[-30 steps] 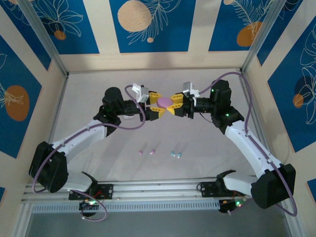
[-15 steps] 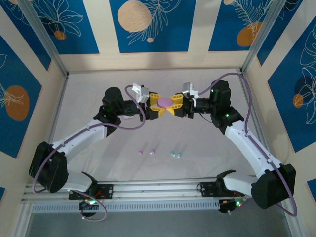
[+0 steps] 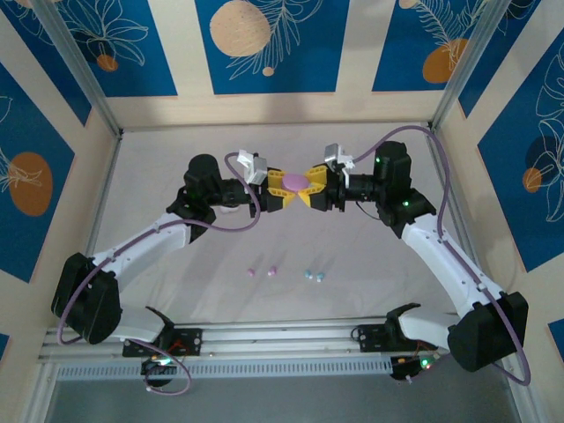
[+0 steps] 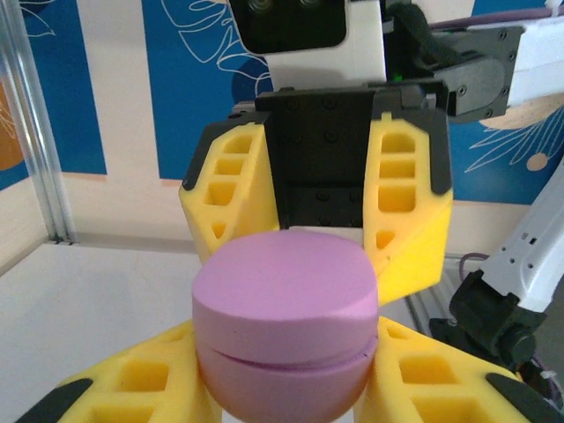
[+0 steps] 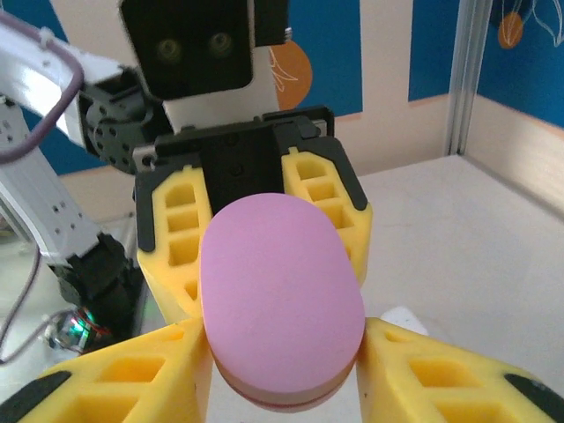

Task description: Insert wireless bluetooth earbuds into charging case

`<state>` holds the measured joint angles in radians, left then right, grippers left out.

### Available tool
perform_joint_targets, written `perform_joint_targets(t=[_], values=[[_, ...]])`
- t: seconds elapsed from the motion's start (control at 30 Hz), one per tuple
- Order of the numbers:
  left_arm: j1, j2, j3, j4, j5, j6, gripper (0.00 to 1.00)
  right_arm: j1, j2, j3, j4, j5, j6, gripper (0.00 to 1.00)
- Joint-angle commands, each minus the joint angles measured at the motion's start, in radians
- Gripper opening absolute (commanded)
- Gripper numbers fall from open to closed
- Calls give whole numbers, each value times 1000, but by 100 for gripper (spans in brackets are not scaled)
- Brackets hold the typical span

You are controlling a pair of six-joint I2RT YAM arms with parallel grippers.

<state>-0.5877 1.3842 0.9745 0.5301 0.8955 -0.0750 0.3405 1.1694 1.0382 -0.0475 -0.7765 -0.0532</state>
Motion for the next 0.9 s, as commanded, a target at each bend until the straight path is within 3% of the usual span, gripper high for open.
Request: perform_joint_targets(t=[0.0,0.2,0.53,0.77,0.87], values=[[-14,-24,21,-34,17,53,28,-14,19,70,-72,42,130,48],[-16,-23,17,-19,19,46,27,-22,48,106,-95,92,233,57],[-15,-33,-26,51,-32,15,27,-40,77,192,-169,135,356,63],[-15,-44,-70,81,-153,4,26,-48,62,255,-227,75,397,66],[-15,-53,-91,83,-198,0,26,-52,10,245,-238,154,420,67]])
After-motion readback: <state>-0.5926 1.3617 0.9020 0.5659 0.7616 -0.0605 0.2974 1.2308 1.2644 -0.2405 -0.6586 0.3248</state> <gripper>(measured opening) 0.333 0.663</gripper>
